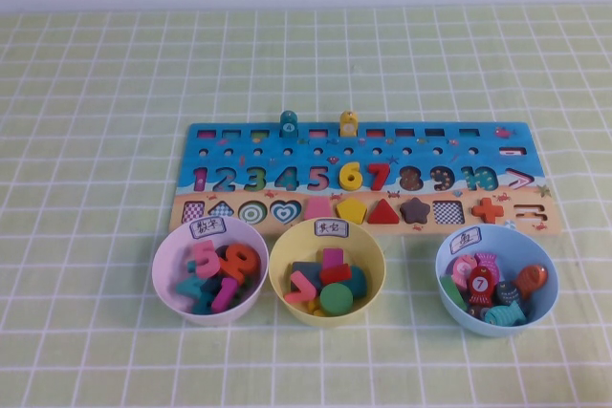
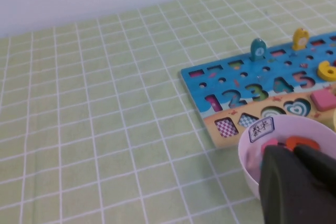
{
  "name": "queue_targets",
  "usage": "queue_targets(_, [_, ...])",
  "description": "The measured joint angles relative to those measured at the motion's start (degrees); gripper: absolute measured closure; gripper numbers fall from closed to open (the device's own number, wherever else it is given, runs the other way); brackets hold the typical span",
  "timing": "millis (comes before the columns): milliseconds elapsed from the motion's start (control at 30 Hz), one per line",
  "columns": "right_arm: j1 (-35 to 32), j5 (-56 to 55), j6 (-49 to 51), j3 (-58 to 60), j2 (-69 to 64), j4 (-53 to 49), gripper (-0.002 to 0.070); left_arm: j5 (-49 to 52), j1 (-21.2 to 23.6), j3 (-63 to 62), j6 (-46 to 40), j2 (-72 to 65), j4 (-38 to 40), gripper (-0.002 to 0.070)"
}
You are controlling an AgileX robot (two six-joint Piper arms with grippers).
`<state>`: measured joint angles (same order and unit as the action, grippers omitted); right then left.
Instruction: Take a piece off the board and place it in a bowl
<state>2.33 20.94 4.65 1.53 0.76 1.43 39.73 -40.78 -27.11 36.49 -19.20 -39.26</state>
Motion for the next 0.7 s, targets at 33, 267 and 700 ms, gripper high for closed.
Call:
queue_targets(33, [0.0, 0.0, 0.0, 0.0, 0.0, 0.0, 0.0694, -1.6, 2.1, 1.0, 0.0, 1.1, 0.8, 0.0676])
queue_targets(267, [0.0, 0.0, 0.0, 0.0, 0.0, 0.0, 0.0694, -15.6, 20.3, 9.7, -12.5, 11.0, 14.7, 0.0677])
queue_targets(700, [0.0, 0.1, 0.0, 0.0, 0.0, 0.0, 0.0694, -26.6, 38.3, 21.7, -33.2, 19.8, 37.4, 0.0677])
